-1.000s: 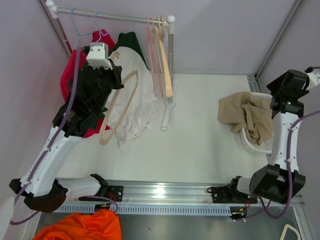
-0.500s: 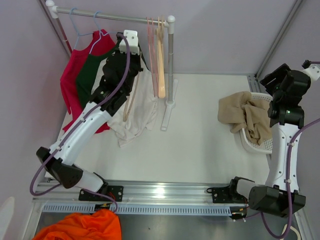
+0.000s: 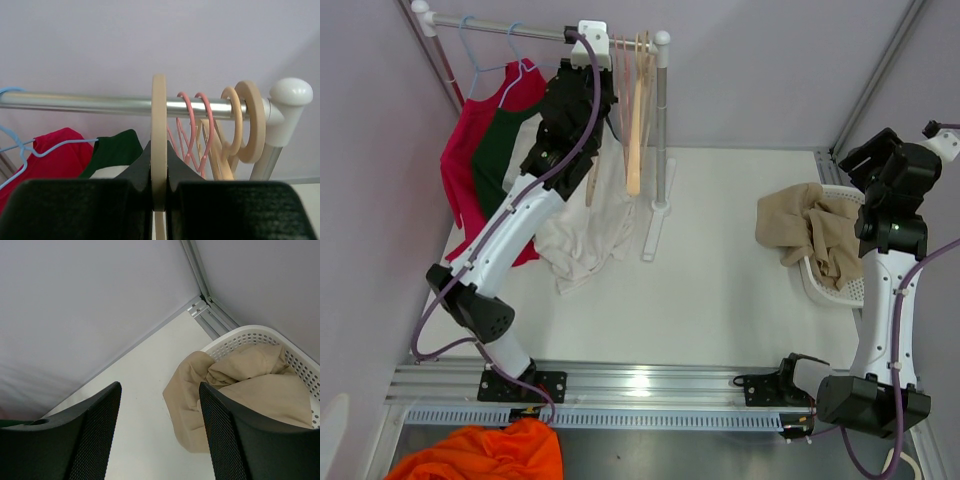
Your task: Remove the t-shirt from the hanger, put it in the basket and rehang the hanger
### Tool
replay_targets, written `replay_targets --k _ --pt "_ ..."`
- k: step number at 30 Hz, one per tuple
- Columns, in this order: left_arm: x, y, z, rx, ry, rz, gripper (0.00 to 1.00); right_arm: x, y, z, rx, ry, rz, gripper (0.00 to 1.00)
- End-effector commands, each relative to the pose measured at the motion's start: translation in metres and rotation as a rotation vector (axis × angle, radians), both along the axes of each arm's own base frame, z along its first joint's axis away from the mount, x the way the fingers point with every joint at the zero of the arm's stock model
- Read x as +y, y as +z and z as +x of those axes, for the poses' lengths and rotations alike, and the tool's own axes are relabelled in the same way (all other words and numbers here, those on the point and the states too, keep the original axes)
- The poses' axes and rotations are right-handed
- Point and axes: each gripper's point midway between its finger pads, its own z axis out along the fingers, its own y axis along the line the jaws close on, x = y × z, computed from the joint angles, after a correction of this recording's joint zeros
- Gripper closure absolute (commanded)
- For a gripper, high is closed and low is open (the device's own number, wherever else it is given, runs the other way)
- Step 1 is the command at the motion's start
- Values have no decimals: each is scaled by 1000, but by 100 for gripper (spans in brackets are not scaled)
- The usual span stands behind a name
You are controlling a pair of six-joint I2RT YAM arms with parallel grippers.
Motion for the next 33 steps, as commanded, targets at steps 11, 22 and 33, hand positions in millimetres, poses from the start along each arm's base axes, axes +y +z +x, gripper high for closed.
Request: replay_targets --k 11,22,33 --pt "4 27 42 -17 -97 -63 99 11 20 -7 -72 50 -29 32" --pt "-8 3 57 24 -146 -53 99 15 23 -9 -85 66 -24 32" --pt "-2 -13 50 58 -151 -81 99 20 22 -12 -91 88 -17 32"
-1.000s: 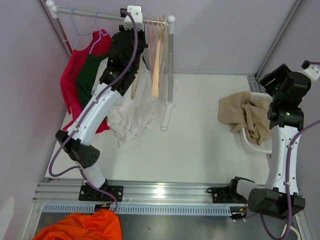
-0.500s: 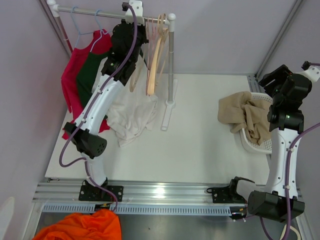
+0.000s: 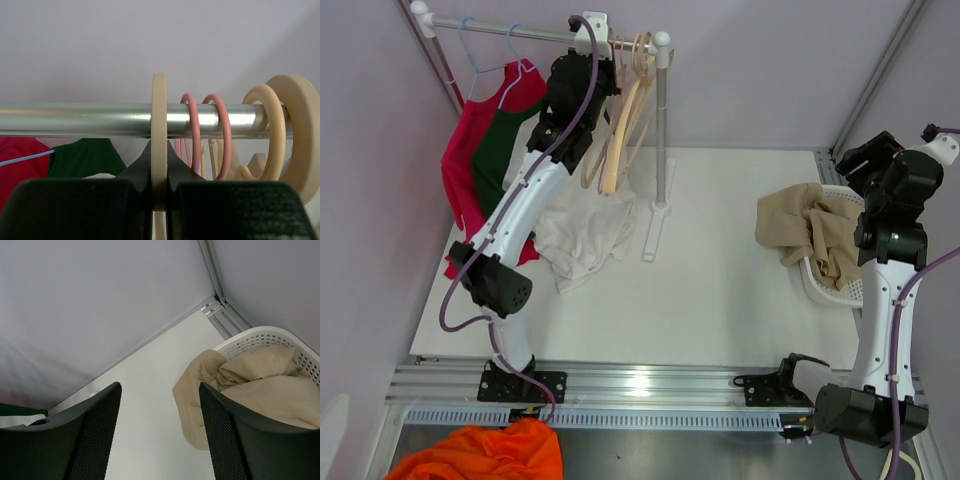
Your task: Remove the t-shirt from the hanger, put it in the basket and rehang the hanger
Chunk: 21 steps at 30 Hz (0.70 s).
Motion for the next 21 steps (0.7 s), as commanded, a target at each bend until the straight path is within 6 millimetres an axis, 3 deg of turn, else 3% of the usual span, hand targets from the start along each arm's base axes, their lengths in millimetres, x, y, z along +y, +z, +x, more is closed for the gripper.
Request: replay_targets --k 1,8,11,13,14,15,17,18,20,21 --pt "13 18 -16 -31 -4 -48 99 6 16 -4 -55 26 -14 32" --pt "19 12 -20 2 -18 -65 95 8 16 -7 -57 30 -13 32" --pt "23 21 -29 -21 -19 -71 71 10 16 -6 -59 41 -8 31" --pt "29 24 -34 -30 -5 -74 62 11 15 -6 -58 45 -6 31" --pt "31 26 -38 -33 -2 -78 53 12 15 -6 -58 46 -5 31" --pt "36 38 -48 -60 -6 -89 50 12 16 -6 -61 49 -2 31" --pt "36 39 -56 -67 -26 -88 47 13 17 -6 -65 52 1 31" --pt "42 51 -67 -91 -28 -96 44 15 16 -6 -63 56 2 31" --pt "44 51 -74 -92 -35 -92 40 17 16 -5 -64 64 3 31" --pt "51 64 -86 -122 -33 -101 38 18 16 -4 -64 68 5 31"
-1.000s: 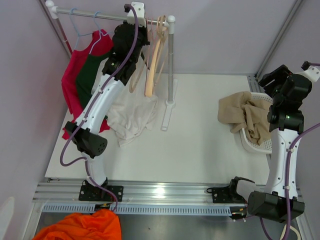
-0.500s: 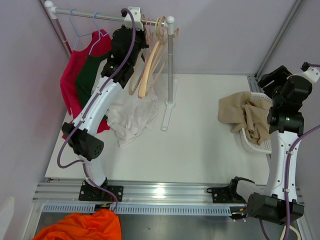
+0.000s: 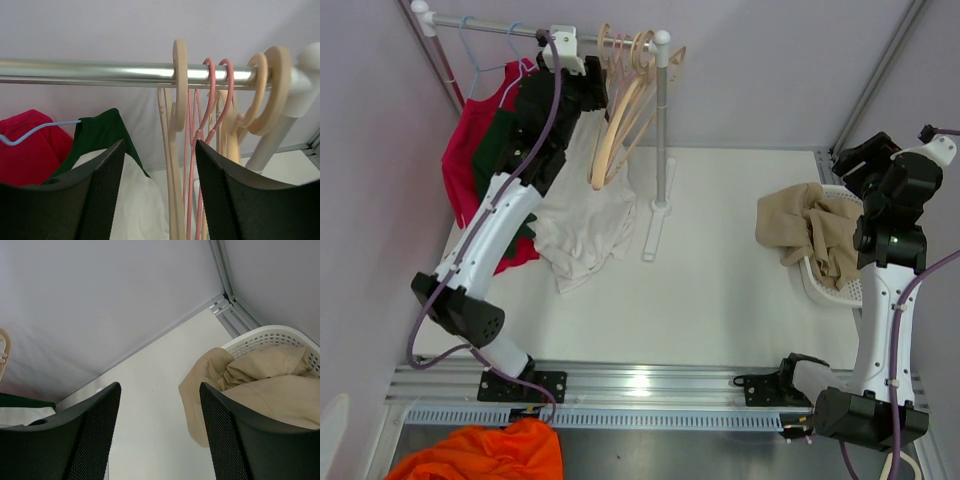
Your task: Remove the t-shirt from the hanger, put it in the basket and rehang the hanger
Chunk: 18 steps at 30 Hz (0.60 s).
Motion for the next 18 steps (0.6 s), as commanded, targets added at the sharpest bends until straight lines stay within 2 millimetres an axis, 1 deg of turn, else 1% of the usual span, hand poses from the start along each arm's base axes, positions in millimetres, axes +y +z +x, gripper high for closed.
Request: replay_targets --k 1,2,3,5,6,7,8,9,11,12,13,14,15,16,17,18 --pt "23 63 -45 -156 -14 -62 37 10 14 -1 -49 32 -2 31" --pt "26 69 -50 -170 -18 -67 36 12 13 0 -46 40 -1 31" --pt "35 77 -58 -182 -13 -81 36 13 14 1 -48 41 -2 31" --pt "41 84 -64 -187 -28 -96 36 16 13 2 -47 48 -2 31" --pt "53 86 -63 -185 -12 -101 36 20 12 4 -45 60 -1 31" --pt "60 95 -67 -197 -5 -116 37 22 12 4 -44 63 -1 30" --pt "66 94 -67 -190 4 -114 37 23 11 5 -40 68 -2 30" --pt "78 92 -64 -179 27 -107 37 27 12 5 -44 77 -5 30" --pt "91 93 -63 -178 34 -118 37 30 12 7 -42 82 -9 30" --pt "101 89 -58 -165 31 -109 37 31 12 6 -43 87 -11 30" --pt "107 91 -57 -163 28 -122 37 33 13 7 -44 90 -11 30" --pt "114 86 -50 -147 40 -121 37 35 12 8 -43 98 -11 30" --pt "126 78 -43 -121 46 -108 37 36 12 8 -41 100 -11 30" --pt "127 81 -43 -129 24 -82 36 38 11 9 -41 107 -12 29" --pt "131 74 -35 -112 31 -64 36 39 12 10 -44 109 -11 29" --pt "141 72 -31 -106 55 -55 35 40 12 10 -43 113 -11 29"
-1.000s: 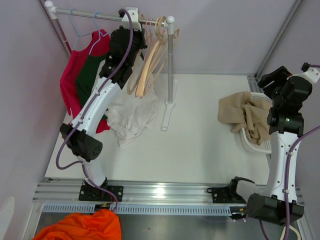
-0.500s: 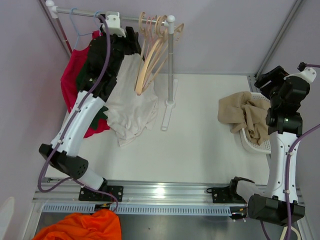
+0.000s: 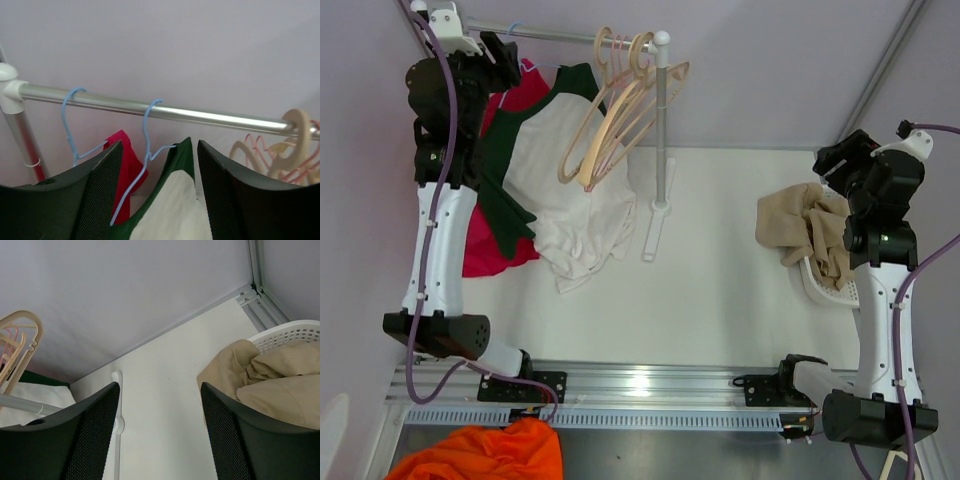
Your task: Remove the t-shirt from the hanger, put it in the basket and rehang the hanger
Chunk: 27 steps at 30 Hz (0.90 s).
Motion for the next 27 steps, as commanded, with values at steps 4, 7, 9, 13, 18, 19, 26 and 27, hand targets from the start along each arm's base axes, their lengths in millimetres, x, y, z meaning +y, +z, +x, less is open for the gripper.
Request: replay_targets --k 4,7,9,13,18,19,26,27 --pt "10 -16 19 51 -78 15 31 8 13 9 -49 19 -11 29" --pt "8 -27 28 74 -90 25 31 11 13 11 -47 24 -15 29" --pt "6 -32 34 86 -101 32 32 13 11 14 -41 28 -16 28" --pt "8 -51 55 123 -94 25 32 15 9 17 -37 33 -19 28" --pt "19 -58 77 137 -79 -1 38 15 8 20 -29 29 -34 28" --pt "20 -56 80 133 -80 -4 39 15 8 21 -28 30 -35 28" --pt "17 -68 103 157 -96 -10 54 12 8 23 -25 11 -44 27" --pt "17 -71 107 162 -99 -17 55 12 7 23 -25 13 -44 27"
